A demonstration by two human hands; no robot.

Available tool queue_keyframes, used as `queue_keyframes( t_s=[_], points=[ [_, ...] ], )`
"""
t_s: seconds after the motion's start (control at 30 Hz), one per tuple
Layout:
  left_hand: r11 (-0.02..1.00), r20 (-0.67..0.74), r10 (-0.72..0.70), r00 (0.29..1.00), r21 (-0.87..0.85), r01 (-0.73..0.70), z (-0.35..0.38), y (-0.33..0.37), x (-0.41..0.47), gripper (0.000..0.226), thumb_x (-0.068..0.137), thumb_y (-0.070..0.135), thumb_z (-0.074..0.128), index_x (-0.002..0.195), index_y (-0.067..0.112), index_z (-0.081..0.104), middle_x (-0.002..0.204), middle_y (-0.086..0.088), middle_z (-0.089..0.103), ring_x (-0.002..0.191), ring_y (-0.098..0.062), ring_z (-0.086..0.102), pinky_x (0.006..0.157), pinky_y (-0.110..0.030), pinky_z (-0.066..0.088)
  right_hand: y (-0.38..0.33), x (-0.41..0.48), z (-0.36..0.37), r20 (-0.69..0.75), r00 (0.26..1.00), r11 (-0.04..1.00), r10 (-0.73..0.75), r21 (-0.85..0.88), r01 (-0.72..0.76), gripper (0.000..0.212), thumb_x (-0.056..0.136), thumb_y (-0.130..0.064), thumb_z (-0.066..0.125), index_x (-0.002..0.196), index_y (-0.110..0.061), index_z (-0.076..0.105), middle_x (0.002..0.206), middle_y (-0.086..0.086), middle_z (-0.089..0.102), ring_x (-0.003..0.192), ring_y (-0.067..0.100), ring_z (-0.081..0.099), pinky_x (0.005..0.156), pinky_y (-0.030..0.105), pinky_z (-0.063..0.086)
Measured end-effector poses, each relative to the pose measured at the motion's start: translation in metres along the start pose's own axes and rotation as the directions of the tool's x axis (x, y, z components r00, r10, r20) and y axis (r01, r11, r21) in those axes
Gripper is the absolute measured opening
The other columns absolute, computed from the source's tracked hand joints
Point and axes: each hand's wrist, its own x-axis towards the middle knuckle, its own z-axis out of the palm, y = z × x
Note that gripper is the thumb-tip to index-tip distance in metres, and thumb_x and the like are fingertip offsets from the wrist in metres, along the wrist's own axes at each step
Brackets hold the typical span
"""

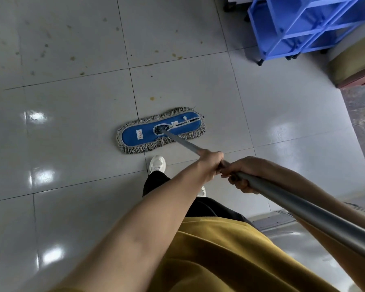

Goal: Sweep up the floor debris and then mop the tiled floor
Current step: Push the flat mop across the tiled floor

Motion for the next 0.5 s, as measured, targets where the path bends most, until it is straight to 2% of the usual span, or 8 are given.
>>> queue_keyframes(
  t_s=[0.07, 0.1, 0.13, 0.2, 0.27, 0.33, 0.4, 0.5],
  points=[
    [0.999, 0.038, -0.031, 0.999, -0.042, 0.032, 0.001, 0.010, 0.004, 0.023, 0.093, 0.001, 0.029, 0.092, -0.004, 0.051, 0.082, -0.016, 0.067, 0.094, -0.027, 0.069, 0.081, -0.026, 0.053, -0.010, -0.002, -0.006, 0.006, 1.000, 0.999, -0.003, 0.038, 0.003, 0.029, 0.095, -0.017, 0.048, 0.067, -0.010, 0.045, 0.040, -0.001, 0.042, 0.023, 0.004, 0.034, 0.027, 0.009, 0.027],
    [0.998, 0.029, -0.055, 0.998, -0.036, 0.056, 0.001, 0.016, 0.006, 0.023, 0.095, 0.002, 0.028, 0.079, 0.006, 0.044, 0.093, -0.015, 0.065, 0.112, -0.036, 0.057, 0.096, -0.033, 0.043, -0.015, -0.002, -0.009, 0.011, 1.000, 0.999, -0.001, 0.048, 0.000, 0.028, 0.095, -0.017, 0.048, 0.068, -0.010, 0.045, 0.040, -0.001, 0.042, 0.023, 0.004, 0.034, 0.027, 0.009, 0.026],
    [0.998, 0.024, -0.060, 0.998, -0.031, 0.061, 0.001, 0.022, 0.007, 0.021, 0.095, 0.003, 0.028, 0.078, 0.009, 0.040, 0.097, -0.009, 0.064, 0.113, -0.041, 0.055, 0.100, -0.036, 0.038, -0.019, -0.001, -0.010, 0.013, 1.000, 0.999, 0.003, 0.050, -0.003, 0.029, 0.095, -0.017, 0.048, 0.067, -0.010, 0.044, 0.039, -0.001, 0.042, 0.022, 0.004, 0.034, 0.026, 0.009, 0.026],
    [0.999, 0.003, -0.047, 0.999, 0.006, 0.047, -0.005, 0.028, 0.011, 0.017, 0.094, 0.003, 0.030, 0.088, 0.007, 0.046, 0.088, -0.001, 0.059, 0.101, -0.042, 0.060, 0.090, -0.032, 0.046, -0.026, 0.002, -0.007, 0.019, 1.000, 0.999, 0.000, 0.054, -0.001, 0.031, 0.096, -0.016, 0.046, 0.066, -0.010, 0.043, 0.035, -0.002, 0.041, 0.021, 0.005, 0.034, 0.026, 0.008, 0.025],
    [0.997, -0.011, -0.038, 0.999, 0.060, 0.039, -0.016, 0.032, 0.013, 0.033, 0.091, 0.000, 0.034, 0.120, -0.010, 0.046, 0.068, -0.003, 0.046, 0.065, -0.030, 0.063, 0.047, -0.017, 0.054, -0.031, 0.010, 0.002, 0.027, 0.999, 0.997, -0.025, 0.072, 0.023, 0.028, 0.095, -0.014, 0.045, 0.067, -0.010, 0.042, 0.036, -0.002, 0.041, 0.021, 0.005, 0.033, 0.026, 0.009, 0.026],
    [0.993, -0.051, 0.000, 0.999, 0.120, 0.006, -0.030, 0.036, 0.019, 0.047, 0.089, -0.003, 0.035, 0.135, -0.013, 0.032, 0.057, -0.006, 0.039, 0.030, -0.012, 0.046, 0.027, -0.010, 0.031, -0.038, 0.019, 0.013, 0.025, 0.998, 0.994, -0.055, 0.093, 0.052, 0.029, 0.095, -0.013, 0.044, 0.067, -0.010, 0.041, 0.035, -0.002, 0.042, 0.021, 0.005, 0.033, 0.026, 0.009, 0.026],
    [0.990, -0.056, 0.014, 0.998, 0.141, -0.005, -0.046, 0.044, 0.026, 0.017, 0.088, -0.004, 0.033, 0.098, -0.007, 0.048, 0.043, -0.008, 0.039, 0.019, -0.006, 0.035, 0.026, -0.009, 0.025, -0.051, 0.028, 0.022, 0.018, 0.996, 0.989, -0.085, 0.125, 0.082, 0.029, 0.095, -0.012, 0.045, 0.067, -0.010, 0.040, 0.035, -0.001, 0.041, 0.020, 0.005, 0.033, 0.026, 0.009, 0.025],
    [0.984, -0.099, 0.080, 0.992, 0.168, -0.062, -0.071, 0.067, 0.037, 0.030, 0.087, -0.005, 0.036, 0.061, 0.008, 0.030, 0.041, -0.006, 0.036, 0.023, -0.009, 0.036, 0.027, -0.011, 0.025, -0.082, 0.043, 0.031, 0.033, 0.993, 0.982, -0.115, 0.154, 0.108, 0.030, 0.096, -0.013, 0.044, 0.066, -0.011, 0.040, 0.033, -0.002, 0.042, 0.020, 0.005, 0.033, 0.025, 0.009, 0.026]
  ],
)
